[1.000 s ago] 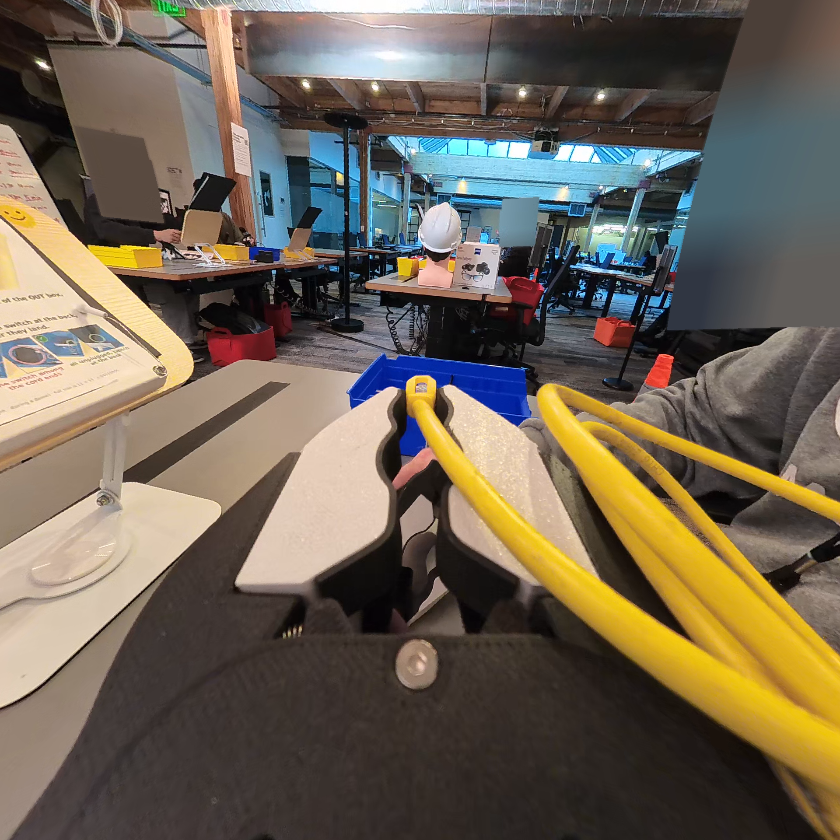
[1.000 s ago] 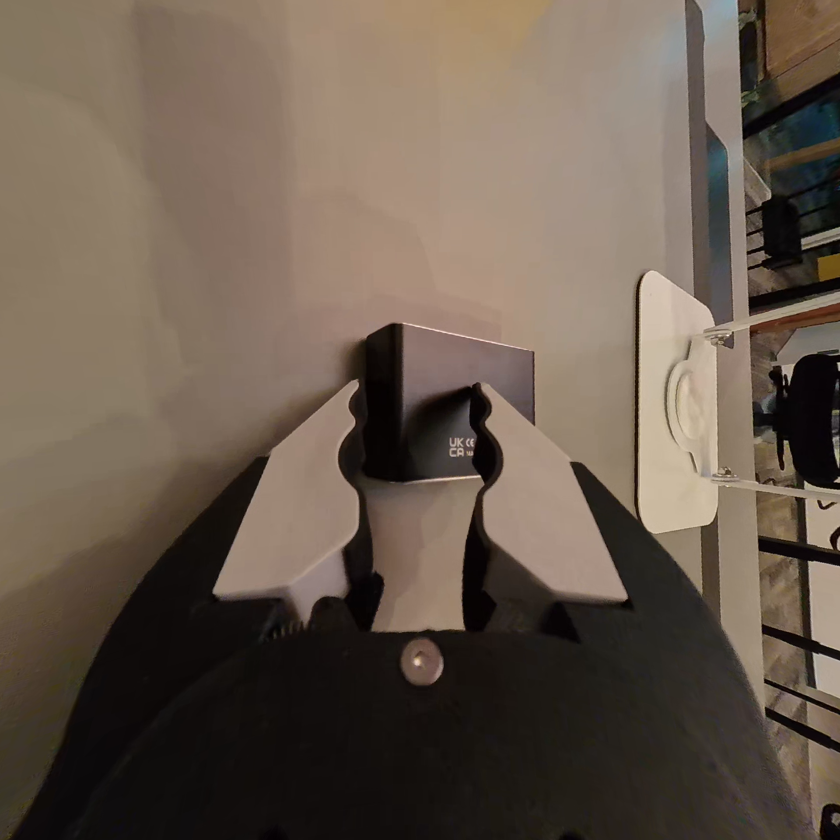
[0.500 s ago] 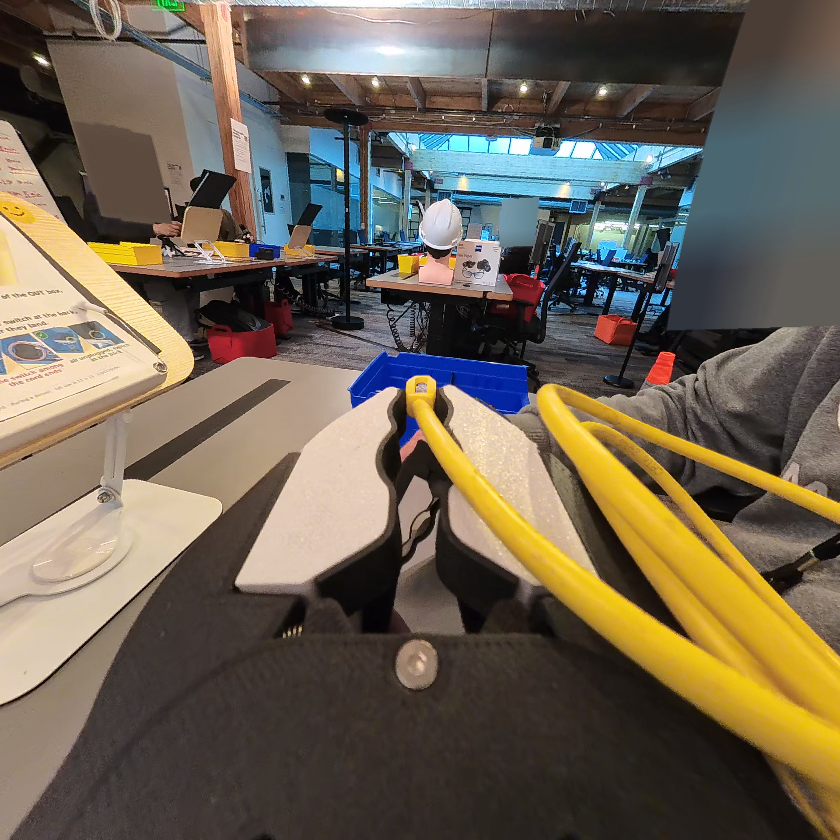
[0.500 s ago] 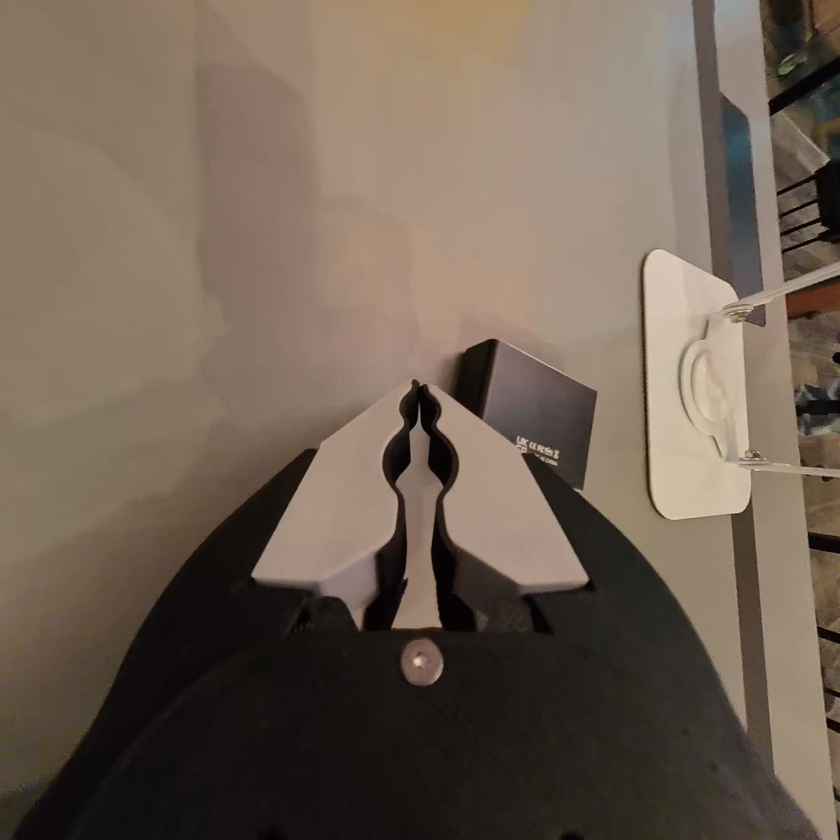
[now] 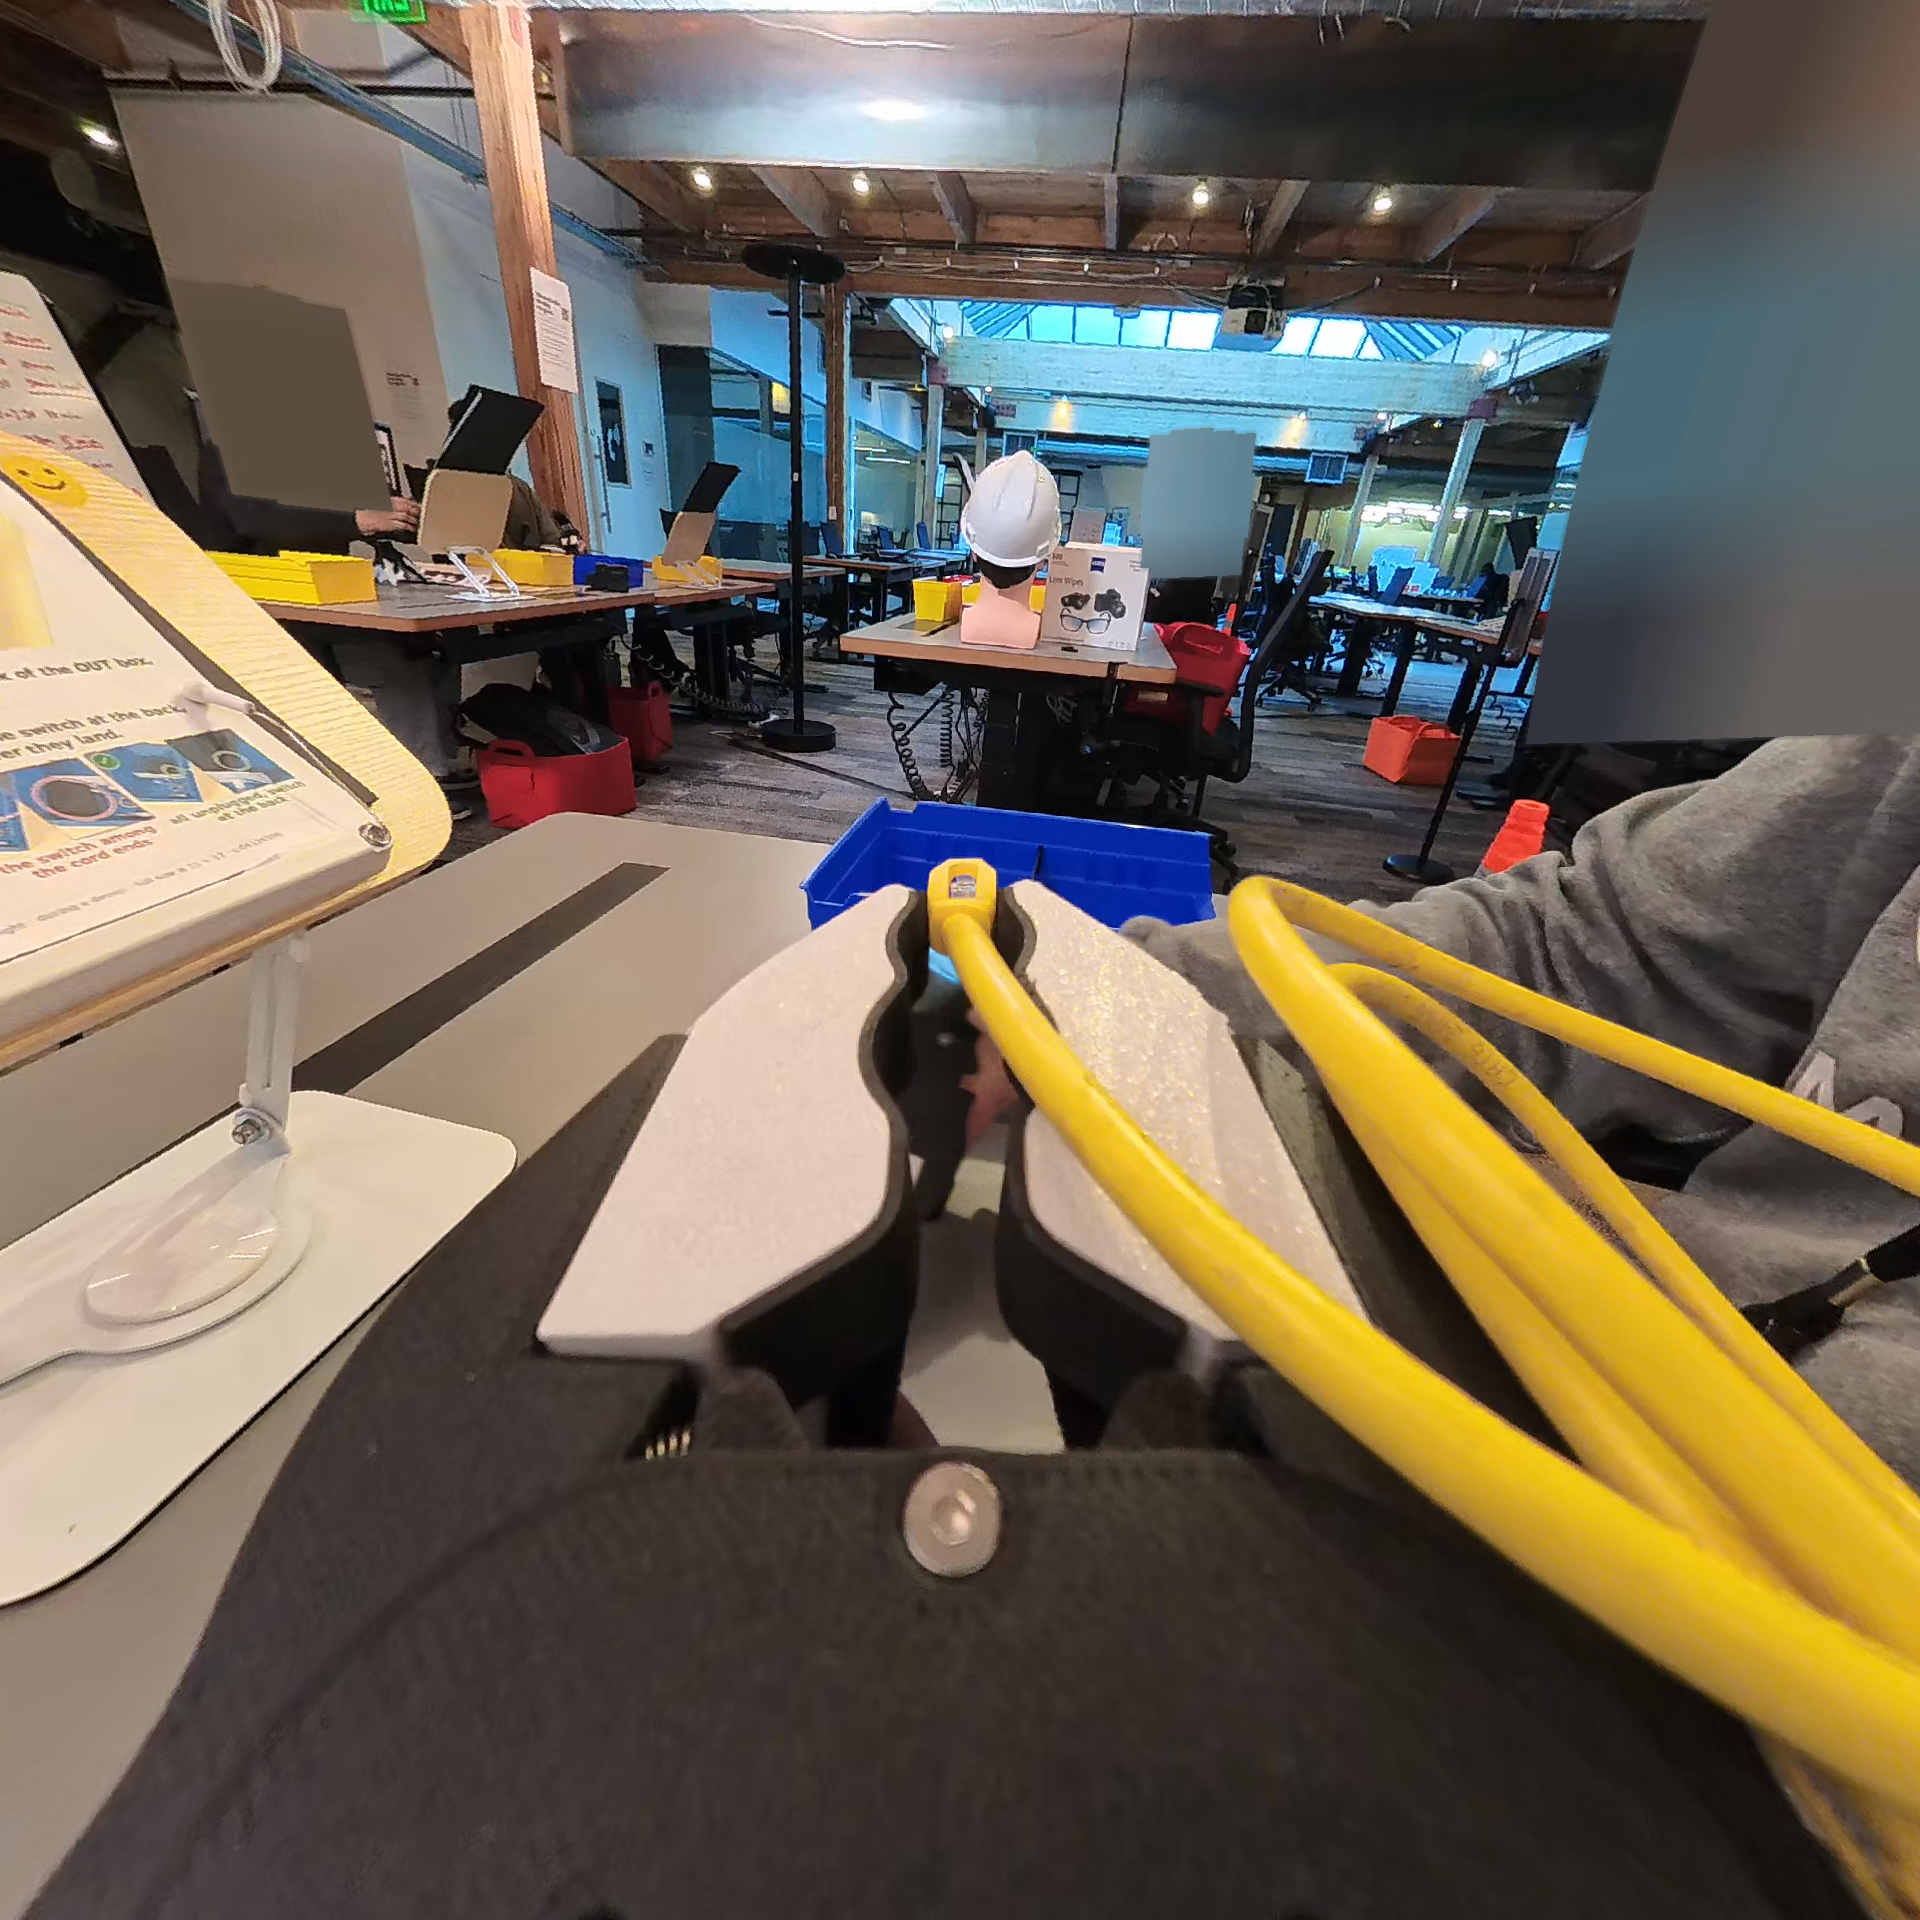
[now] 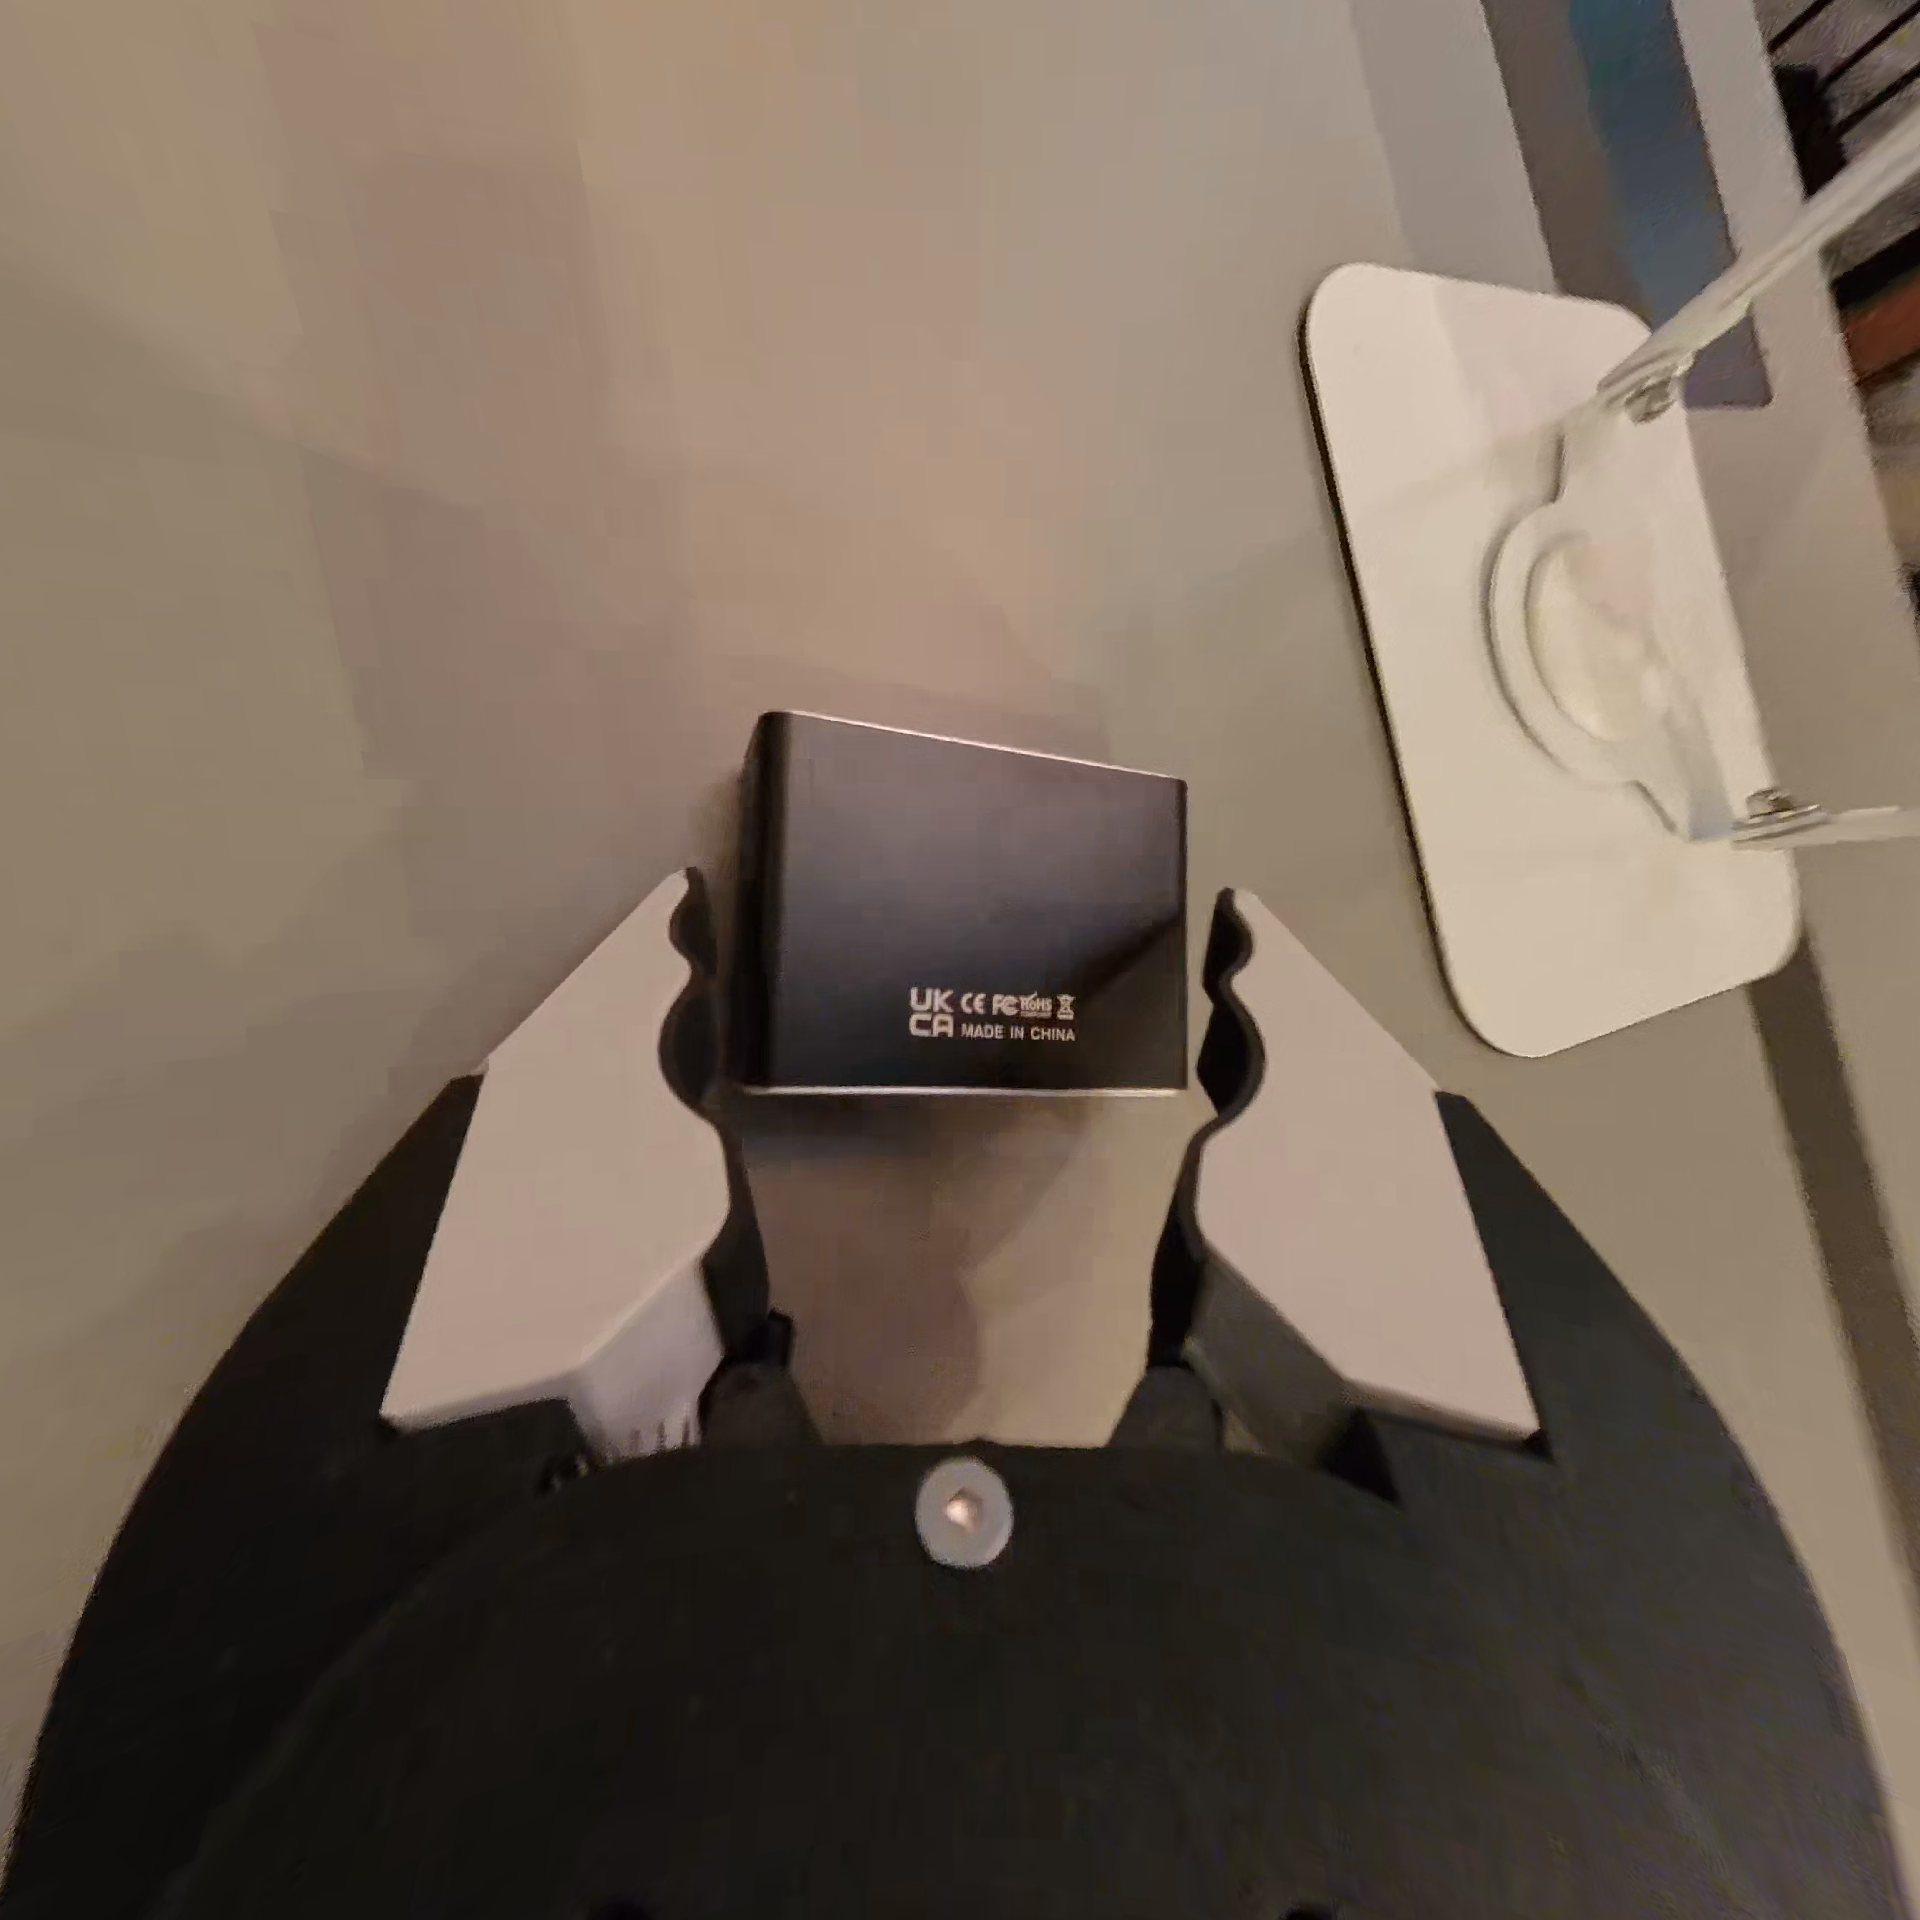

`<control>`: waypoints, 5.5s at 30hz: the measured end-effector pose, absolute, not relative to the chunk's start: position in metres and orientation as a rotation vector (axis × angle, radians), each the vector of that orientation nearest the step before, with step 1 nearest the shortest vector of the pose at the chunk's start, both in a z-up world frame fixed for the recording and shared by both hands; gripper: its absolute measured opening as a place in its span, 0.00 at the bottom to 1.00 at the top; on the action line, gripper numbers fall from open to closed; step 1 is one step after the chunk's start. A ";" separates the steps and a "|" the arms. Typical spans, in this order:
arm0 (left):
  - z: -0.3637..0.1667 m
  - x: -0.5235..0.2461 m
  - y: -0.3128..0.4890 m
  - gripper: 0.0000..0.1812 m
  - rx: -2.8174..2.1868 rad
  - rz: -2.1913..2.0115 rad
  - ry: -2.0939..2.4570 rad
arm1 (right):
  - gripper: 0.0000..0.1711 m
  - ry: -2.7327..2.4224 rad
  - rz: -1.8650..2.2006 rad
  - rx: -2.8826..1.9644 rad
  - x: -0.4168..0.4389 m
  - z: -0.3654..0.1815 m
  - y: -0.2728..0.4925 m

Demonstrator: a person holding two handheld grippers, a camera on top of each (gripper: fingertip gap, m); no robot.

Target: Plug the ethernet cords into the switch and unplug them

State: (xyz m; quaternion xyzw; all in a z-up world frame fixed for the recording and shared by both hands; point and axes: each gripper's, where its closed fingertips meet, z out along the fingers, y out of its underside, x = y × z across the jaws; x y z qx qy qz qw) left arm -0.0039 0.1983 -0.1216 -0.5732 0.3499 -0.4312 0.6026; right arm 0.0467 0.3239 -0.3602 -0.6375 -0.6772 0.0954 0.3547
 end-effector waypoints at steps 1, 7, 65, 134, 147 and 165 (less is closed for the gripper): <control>-0.122 -0.004 0.198 0.06 -1.328 -0.999 0.810 | 0.50 -1.734 0.307 -1.676 0.046 -0.363 0.325; -0.120 -0.007 0.199 0.06 -1.323 -1.000 0.805 | 0.50 -1.667 0.437 -1.732 0.044 -0.361 0.331; -0.132 0.002 0.200 0.06 -1.354 -1.018 0.818 | 0.25 -1.199 1.491 -2.143 0.050 -0.303 0.336; -0.127 -0.015 0.225 0.06 -1.403 -0.888 0.654 | 0.20 -1.499 -0.078 -1.160 0.043 -0.193 0.315; -0.118 -0.020 0.229 0.07 -1.390 -0.891 0.585 | 0.20 -1.365 -0.198 -0.969 0.044 -0.151 0.298; -0.129 -0.016 0.228 0.06 -1.412 -0.856 0.651 | 0.19 -2.224 0.211 -1.464 0.073 -0.288 0.249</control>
